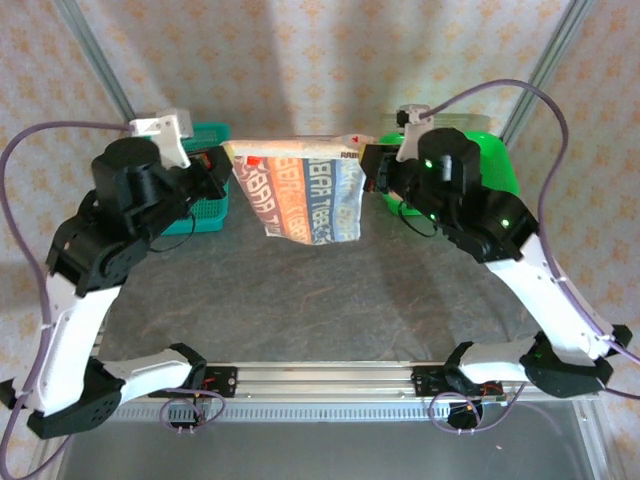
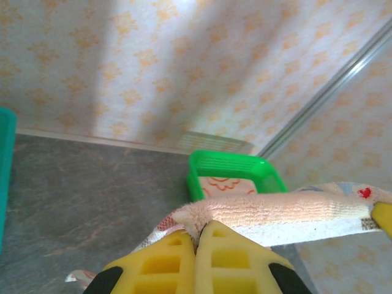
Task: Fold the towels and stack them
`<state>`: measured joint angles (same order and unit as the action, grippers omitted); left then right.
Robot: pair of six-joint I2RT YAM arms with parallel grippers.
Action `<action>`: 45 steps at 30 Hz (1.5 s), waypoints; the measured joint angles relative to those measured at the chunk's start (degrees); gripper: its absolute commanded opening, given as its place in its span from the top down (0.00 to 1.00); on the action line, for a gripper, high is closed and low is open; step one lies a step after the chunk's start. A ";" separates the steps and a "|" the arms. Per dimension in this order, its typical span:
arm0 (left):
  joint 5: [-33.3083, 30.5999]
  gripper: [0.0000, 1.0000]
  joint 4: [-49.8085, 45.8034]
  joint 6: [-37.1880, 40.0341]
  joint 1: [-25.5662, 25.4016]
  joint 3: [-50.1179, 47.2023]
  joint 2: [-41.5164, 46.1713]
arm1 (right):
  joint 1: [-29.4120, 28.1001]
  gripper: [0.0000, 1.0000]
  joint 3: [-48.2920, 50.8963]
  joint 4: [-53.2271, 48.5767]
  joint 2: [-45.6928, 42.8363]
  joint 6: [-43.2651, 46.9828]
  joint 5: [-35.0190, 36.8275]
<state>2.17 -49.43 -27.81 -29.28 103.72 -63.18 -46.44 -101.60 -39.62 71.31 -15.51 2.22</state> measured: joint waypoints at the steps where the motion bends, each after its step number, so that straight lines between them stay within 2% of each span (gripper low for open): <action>1: 0.52 1.00 0.00 -0.48 -0.66 -0.20 1.09 | -0.55 1.00 0.63 0.07 -1.20 -0.44 -0.17; 5: 1.53 1.00 0.02 -1.33 -1.88 -0.22 2.99 | -1.18 1.00 1.09 -0.02 -2.40 -1.97 -0.55; 9: 0.28 1.00 -0.07 -1.81 -1.88 -0.13 2.12 | -0.96 1.00 -1.29 -2.03 0.00 -2.71 0.63; 13: -3.10 1.00 -0.92 -1.40 -1.62 1.62 -2.03 | 3.10 1.00 -4.31 -3.23 4.90 -3.56 -0.42; 19: -3.58 1.00 -0.83 1.27 5.49 3.85 -14.71 | 10.71 1.00 -6.82 -3.21 16.72 -4.39 -3.72; 22: -2.36 1.00 -0.66 2.91 9.84 6.97 -24.24 | 14.10 1.00 -10.86 -3.26 25.38 -4.68 -6.16; 29: 1.40 1.00 1.27 5.22 16.37 15.82 -45.75 | 19.54 1.00 -30.95 -6.71 50.27 -3.93 -9.94; 33: 4.09 1.00 1.97 5.20 18.27 21.18 -55.95 | 21.53 1.00 -37.97 -7.98 59.82 -3.69 -11.26; 38: 7.15 1.00 2.60 4.31 18.49 20.33 -60.57 | 23.26 0.96 -38.60 -9.38 64.67 -3.04 -12.81; 42: 9.97 1.00 5.20 1.99 18.36 13.14 -58.80 | 23.63 0.97 -35.67 -9.20 64.50 -2.29 -13.68; 45: 11.47 1.00 7.19 0.04 18.36 5.53 -56.13 | 23.61 0.97 -28.74 -7.96 62.60 -2.23 -14.73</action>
<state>13.65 -42.24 -27.77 -10.92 109.25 -119.31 -22.83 -130.34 -47.57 133.91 -17.74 -12.51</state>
